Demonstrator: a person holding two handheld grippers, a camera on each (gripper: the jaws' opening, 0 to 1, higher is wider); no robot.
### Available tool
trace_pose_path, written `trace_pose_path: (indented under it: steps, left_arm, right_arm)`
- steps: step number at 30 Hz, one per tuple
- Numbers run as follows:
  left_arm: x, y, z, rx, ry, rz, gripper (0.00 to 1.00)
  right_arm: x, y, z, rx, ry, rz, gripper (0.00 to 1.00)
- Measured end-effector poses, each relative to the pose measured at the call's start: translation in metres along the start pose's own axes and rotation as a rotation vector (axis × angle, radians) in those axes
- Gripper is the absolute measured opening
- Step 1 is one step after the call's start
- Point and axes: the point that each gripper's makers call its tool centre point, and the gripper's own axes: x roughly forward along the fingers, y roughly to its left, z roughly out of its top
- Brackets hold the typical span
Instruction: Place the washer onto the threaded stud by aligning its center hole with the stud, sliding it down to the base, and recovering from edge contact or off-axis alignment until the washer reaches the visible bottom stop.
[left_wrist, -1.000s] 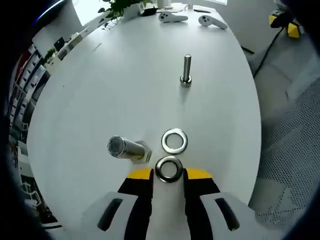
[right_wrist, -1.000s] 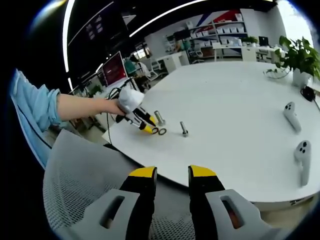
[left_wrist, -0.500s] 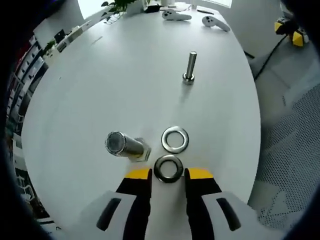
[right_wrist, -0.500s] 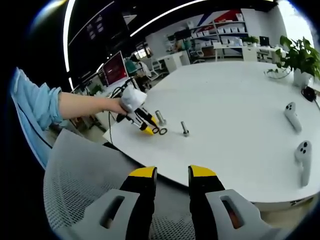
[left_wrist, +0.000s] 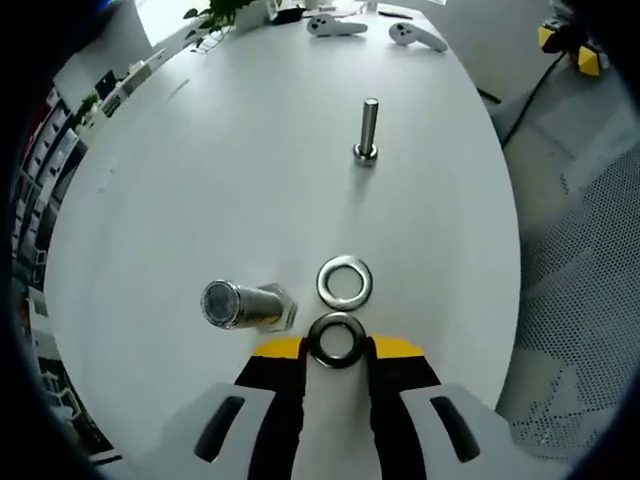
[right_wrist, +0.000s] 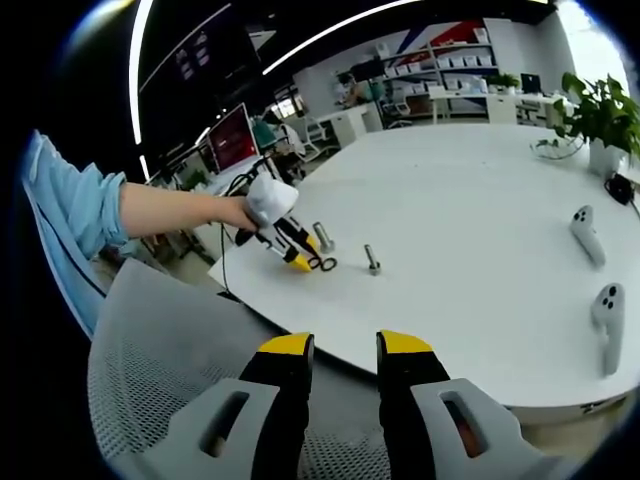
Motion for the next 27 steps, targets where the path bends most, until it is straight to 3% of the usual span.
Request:
trace_pose_path:
  steps: [15,20,27]
  left_arm:
    - [0.0014,0.0002,0.005,-0.025,-0.019,-0.004,0.23]
    - [0.0003,-0.0026,-0.0001,-0.019,0.022,-0.004,0.31]
    - [0.0023,0.0012,0.0003,-0.029,0.02,-0.004,0.29]
  right_arm:
    - [0.0,0.0006,0.0006,0.001,-0.004,0.003,0.27]
    - [0.0,0.0006,0.0005,0.001,-0.004,0.005,0.27]
    - [0.0001,0.0007,0.001,0.001,-0.007,0.006,0.27]
